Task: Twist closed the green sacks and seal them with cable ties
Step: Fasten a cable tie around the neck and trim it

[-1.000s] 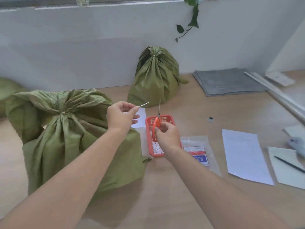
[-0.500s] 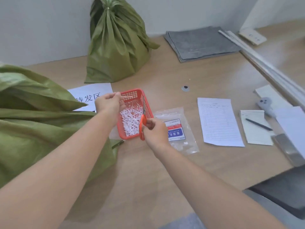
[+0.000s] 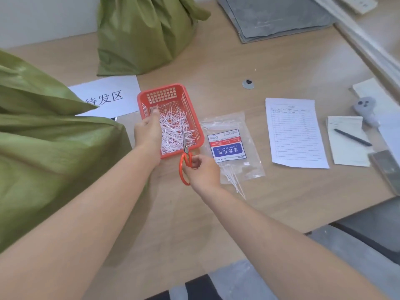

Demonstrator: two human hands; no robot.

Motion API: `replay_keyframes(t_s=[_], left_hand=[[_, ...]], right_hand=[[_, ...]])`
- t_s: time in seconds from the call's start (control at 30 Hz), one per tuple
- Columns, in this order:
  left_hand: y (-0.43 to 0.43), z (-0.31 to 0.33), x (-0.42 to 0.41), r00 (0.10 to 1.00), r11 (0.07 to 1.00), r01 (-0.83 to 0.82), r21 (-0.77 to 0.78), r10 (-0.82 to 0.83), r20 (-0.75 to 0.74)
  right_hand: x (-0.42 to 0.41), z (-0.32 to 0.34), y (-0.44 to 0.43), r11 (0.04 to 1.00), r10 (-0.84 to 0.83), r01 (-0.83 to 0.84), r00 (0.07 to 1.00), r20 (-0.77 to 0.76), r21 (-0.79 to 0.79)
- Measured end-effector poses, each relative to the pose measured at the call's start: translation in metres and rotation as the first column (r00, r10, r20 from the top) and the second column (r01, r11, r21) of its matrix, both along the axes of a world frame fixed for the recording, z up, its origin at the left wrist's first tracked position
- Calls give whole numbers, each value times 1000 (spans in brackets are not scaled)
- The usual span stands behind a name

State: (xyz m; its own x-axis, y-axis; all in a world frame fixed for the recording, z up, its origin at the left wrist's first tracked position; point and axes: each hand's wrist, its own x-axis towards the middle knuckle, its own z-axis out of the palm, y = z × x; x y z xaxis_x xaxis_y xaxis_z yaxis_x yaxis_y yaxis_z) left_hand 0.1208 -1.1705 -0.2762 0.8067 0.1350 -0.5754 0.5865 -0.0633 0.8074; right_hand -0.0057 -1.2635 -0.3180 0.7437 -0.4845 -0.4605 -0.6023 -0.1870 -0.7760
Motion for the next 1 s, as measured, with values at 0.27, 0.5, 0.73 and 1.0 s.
replay_keyframes(t_s=[0.27, 0.5, 0.73, 1.0], left_hand=[[-1, -18, -27, 999, 997, 32, 64, -33, 10], [3, -39, -48, 996, 992, 77, 99, -81, 28], [8, -53, -69, 990, 985, 124, 117, -130, 50], [21, -38, -86, 993, 992, 114, 54, -115, 23]], right_hand=[[-28, -34, 9, 986, 96, -129, 956, -276, -104], [-46, -66, 16, 982, 8, -72, 939, -343, -174], [-53, -75, 21, 979, -2, -75, 929, -371, -192], [-49, -55, 25, 990, -61, 16, 942, -330, -138]])
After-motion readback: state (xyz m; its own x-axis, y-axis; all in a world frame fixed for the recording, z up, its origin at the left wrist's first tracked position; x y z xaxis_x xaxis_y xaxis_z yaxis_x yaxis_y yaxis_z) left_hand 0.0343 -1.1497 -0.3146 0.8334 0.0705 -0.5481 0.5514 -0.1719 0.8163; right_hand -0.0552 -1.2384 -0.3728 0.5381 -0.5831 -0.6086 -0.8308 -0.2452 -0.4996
